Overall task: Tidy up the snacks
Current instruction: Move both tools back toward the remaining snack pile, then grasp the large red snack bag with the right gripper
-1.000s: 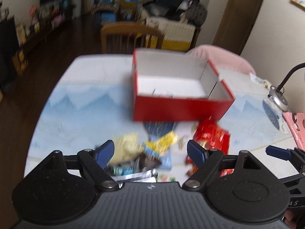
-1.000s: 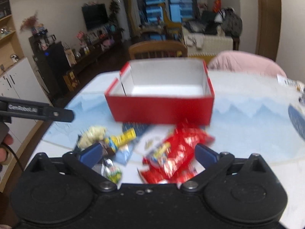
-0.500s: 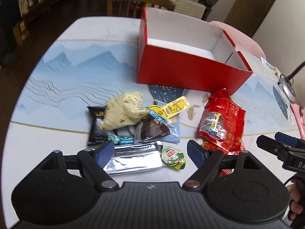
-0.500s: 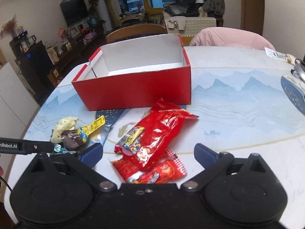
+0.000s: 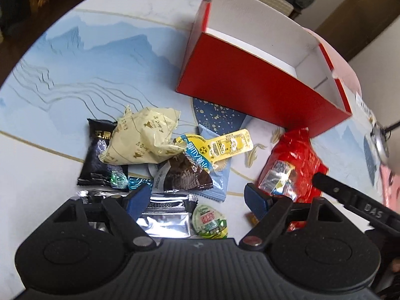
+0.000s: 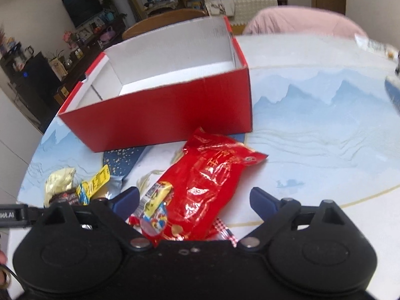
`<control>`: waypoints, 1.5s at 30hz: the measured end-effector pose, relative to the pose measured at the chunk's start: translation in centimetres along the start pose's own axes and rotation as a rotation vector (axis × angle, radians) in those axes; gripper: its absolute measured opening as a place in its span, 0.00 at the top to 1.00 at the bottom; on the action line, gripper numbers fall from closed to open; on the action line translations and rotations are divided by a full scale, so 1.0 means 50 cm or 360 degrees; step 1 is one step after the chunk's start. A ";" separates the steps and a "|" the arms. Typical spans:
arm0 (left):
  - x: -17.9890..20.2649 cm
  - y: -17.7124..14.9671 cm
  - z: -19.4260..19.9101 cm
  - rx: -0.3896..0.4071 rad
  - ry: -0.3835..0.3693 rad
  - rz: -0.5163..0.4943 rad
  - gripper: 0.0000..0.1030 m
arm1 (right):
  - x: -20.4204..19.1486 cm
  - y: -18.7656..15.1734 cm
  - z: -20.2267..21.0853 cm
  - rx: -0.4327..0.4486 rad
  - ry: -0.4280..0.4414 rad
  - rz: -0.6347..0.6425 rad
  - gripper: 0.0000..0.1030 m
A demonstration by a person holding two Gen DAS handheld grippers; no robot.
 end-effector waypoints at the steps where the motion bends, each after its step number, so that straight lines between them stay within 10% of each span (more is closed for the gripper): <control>1: -0.002 0.002 -0.004 -0.0011 -0.0010 0.0027 0.24 | 0.003 0.000 -0.010 -0.0019 0.0028 -0.0050 0.12; 16: -0.024 0.019 -0.032 -0.0061 -0.0022 0.0189 0.40 | 0.010 -0.004 -0.057 -0.0101 0.0094 -0.0183 0.30; 28: -0.041 0.020 -0.027 -0.0078 0.0014 0.0217 0.68 | 0.021 -0.005 -0.040 -0.0058 0.0077 -0.0217 0.94; 45: -0.042 -0.005 0.013 -0.0060 -0.0020 0.0169 0.74 | 0.038 -0.015 0.012 -0.0007 0.0111 -0.0238 0.93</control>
Point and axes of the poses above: each gripper's, at about its wrist camera, not at the fingertips, and z roughly against the way its jaws point, x to its right, y to its top, the point moved 10 cm from there along -z, roughly the way its jaws point, and after that the axes turned 6 degrees about x, right-handed, at the moved point
